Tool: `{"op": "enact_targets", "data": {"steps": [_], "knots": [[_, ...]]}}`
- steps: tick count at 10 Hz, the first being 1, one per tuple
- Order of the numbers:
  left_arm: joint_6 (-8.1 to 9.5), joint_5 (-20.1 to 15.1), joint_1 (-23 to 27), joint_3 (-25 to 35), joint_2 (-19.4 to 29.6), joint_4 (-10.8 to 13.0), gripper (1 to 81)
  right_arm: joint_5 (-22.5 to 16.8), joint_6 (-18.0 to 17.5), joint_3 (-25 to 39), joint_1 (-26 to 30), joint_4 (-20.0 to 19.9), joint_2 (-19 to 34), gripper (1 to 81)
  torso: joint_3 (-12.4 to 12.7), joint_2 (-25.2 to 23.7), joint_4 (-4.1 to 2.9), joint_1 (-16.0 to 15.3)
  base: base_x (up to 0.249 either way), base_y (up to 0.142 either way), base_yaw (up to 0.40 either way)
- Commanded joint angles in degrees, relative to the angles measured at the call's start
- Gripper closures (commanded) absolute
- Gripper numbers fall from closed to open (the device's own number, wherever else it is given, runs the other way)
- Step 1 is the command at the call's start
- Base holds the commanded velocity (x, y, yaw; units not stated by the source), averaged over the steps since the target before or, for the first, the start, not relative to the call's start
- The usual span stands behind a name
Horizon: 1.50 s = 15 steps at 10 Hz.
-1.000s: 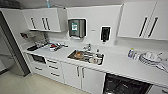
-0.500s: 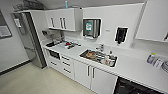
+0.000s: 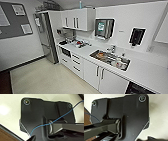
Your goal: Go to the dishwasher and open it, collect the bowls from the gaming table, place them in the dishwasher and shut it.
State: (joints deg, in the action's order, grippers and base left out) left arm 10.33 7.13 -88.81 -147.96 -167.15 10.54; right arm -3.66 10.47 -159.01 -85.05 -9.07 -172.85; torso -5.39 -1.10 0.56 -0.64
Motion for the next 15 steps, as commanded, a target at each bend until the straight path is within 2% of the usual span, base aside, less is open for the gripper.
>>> {"op": "enact_targets", "data": {"steps": [1, 2, 3, 4, 6, 8, 12, 15], "knots": [[-0.66, -2.91, 2.1, -1.37, 0.05, 1.58, 1.0, -3.73, -0.18, -0.15, 2.39, -0.06, 0.1, 1.0, 0.0, 0.0, 0.0, 0.0, 0.0, 0.0, 0.347], [-0.66, -2.65, 2.1, -1.37, 0.14, 1.58, 1.0, -3.46, -0.19, 0.56, 2.3, -0.25, 0.29, 1.0, 0.0, 0.0, 0.0, 0.0, 0.0, 0.0, 0.347], [-0.66, -0.37, 1.67, -1.11, 0.67, 1.67, 1.0, -3.37, -0.19, 2.84, 2.29, -0.25, 1.17, 1.0, 0.0, 0.0, 0.0, 0.0, 0.0, 0.0, 0.348], [-0.66, 1.04, 1.49, -0.76, 1.11, 1.67, 1.0, -2.76, -0.28, 6.88, 2.12, -0.33, 3.1, 1.0, 0.0, 0.0, 0.0, 0.0, 0.0, 0.0, 0.348], [-0.66, 1.39, 0.96, -0.07, 1.8, 2.02, 1.0, -2.67, -0.28, 18.87, 2.12, -0.34, 9.66, 1.0, 0.0, 0.0, 0.0, 0.0, 0.0, 0.0, 0.347], [-0.66, 3.06, 0.43, 4.08, 4.62, 1.94, 1.0, -2.67, -0.28, 24.55, 1.86, -0.33, 12.77, 1.0, 0.0, 0.0, 0.0, 0.0, 0.0, 0.0, 0.348], [-0.66, 2.89, 0.43, 4.69, 5.24, 2.02, 1.0, -2.67, -0.19, 24.03, 1.77, -0.25, 12.07, 1.0, 0.0, 0.0, 0.0, 0.0, 0.0, 0.0, 0.348], [-0.66, 2.62, 0.43, 4.52, 4.98, 2.11, 1.0, -2.59, -0.19, 21.13, 1.77, 0.28, 10.92, 1.0, 0.0, 0.0, 0.0, 0.0, 0.0, 0.0, 0.348]]}}
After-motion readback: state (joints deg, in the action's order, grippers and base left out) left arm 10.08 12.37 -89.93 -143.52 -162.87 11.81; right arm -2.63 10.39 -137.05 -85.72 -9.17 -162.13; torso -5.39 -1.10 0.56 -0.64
